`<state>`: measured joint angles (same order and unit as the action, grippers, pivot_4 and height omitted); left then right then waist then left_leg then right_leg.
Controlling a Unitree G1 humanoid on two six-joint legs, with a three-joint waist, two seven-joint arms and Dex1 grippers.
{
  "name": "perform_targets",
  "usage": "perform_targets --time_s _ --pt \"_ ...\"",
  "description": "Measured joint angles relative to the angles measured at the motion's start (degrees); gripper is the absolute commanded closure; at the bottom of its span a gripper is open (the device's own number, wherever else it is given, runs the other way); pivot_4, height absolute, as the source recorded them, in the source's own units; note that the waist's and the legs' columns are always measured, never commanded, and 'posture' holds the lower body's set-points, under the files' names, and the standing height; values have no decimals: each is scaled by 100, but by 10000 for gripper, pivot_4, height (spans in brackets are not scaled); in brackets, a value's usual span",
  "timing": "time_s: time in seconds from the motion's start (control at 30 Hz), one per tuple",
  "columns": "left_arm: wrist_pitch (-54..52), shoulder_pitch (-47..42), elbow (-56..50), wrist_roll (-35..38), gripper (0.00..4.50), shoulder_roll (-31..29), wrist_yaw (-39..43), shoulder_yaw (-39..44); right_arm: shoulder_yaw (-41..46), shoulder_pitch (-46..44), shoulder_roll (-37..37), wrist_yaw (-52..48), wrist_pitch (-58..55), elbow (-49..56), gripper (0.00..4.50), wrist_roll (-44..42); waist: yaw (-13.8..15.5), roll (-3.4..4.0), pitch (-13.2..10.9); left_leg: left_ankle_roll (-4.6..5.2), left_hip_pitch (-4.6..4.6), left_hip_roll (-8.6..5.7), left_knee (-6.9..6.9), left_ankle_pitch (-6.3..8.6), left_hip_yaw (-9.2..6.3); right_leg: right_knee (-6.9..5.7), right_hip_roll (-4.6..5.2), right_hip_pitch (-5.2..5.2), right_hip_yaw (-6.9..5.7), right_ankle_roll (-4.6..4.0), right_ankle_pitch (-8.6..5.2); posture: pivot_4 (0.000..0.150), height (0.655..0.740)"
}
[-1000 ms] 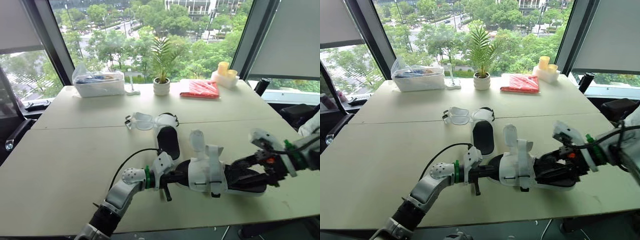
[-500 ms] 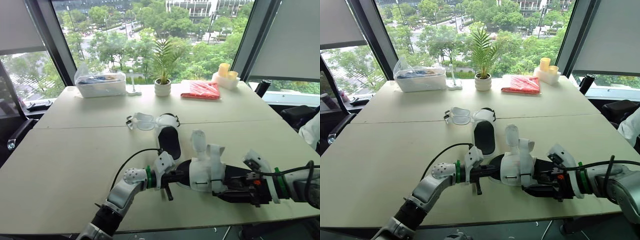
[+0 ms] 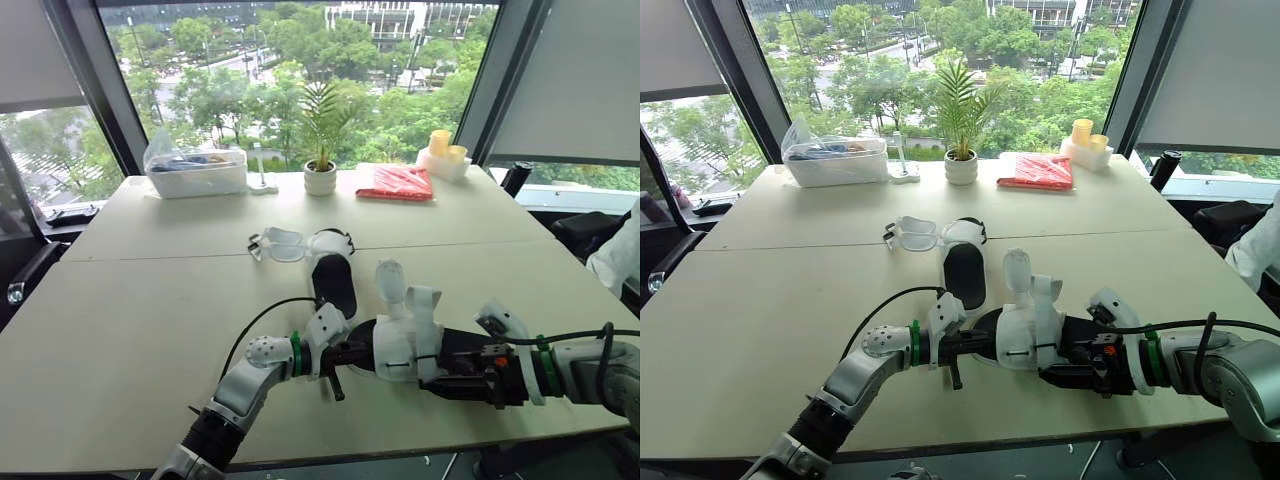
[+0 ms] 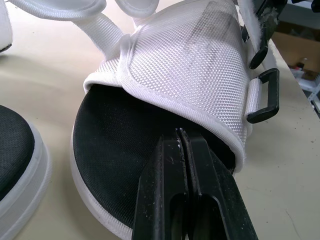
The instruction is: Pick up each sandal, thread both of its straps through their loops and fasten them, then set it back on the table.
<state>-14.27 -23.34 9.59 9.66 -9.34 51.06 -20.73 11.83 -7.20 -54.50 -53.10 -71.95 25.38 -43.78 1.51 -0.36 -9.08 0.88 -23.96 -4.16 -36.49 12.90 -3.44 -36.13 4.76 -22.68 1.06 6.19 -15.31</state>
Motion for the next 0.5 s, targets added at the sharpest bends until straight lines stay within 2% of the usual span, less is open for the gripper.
perform_targets --time_s 0.27,0.5 --pt "2 4 -3 -1 45000 -2 -3 2 85 152 -93 0 -29 77 8694 -168 8 1 4 1 0 0 6 1 -1 3 1 -1 0 0 0 1500 7400" --pt "2 20 -30 -2 45000 5 -5 -23 178 633 -283 -48 -164 472 8694 -493 68 2 4 2 -11 -1 22 1 0 8 2 -16 -1 10 5 1500 7400"
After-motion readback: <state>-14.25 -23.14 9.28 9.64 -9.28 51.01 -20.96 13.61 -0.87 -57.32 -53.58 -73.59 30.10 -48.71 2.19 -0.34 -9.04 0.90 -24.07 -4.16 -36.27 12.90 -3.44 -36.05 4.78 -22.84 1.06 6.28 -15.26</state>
